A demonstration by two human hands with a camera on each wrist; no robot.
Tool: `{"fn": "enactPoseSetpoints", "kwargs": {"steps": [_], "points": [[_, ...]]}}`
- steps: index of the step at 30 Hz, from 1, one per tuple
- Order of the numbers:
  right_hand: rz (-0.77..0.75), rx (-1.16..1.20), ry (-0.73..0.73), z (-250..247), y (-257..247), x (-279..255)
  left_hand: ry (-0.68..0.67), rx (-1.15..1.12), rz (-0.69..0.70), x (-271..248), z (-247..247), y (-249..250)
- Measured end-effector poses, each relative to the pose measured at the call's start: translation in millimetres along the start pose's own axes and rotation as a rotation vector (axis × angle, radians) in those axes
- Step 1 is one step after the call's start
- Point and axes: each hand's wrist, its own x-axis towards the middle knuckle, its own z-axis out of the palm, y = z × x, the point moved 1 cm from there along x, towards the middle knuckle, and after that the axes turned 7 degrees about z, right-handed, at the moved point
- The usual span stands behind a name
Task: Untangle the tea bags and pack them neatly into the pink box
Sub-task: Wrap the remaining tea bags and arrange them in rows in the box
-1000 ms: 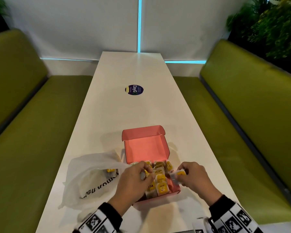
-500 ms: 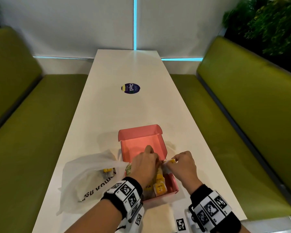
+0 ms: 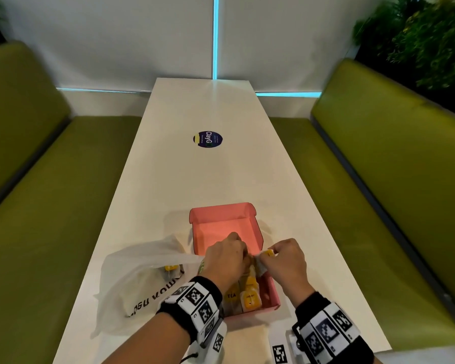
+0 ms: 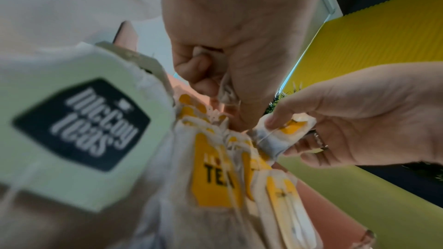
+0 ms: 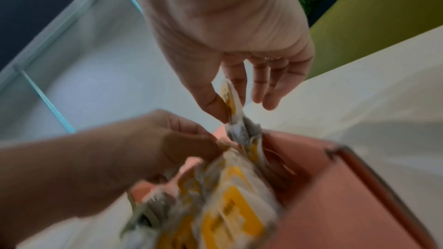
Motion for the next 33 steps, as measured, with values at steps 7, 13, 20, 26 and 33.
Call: {"fn": "enactPoseSetpoints", "kwargs": {"steps": [7,13,20,26,33], "points": [[0.008,0.071,0.000,-21,-4,-4,-0.025,0.005,-0.004,-1,-3,1],[0.048,0.125,-0.040,-25,13,5,0.043,-0.078,0.043,-5,-3,10],[-0.004,0.102,-0.016,-28,19,2,-0.092,0.033,0.264,-3,-4,17],[-0.085,0.049,-0.005,-21,22,0,-0.066,0.128,0.306,-6,-3,13],[-0.141,-0.108,-0.043,-6,16,7,-0.031,0.139,0.316,-4,-4,8]]}}
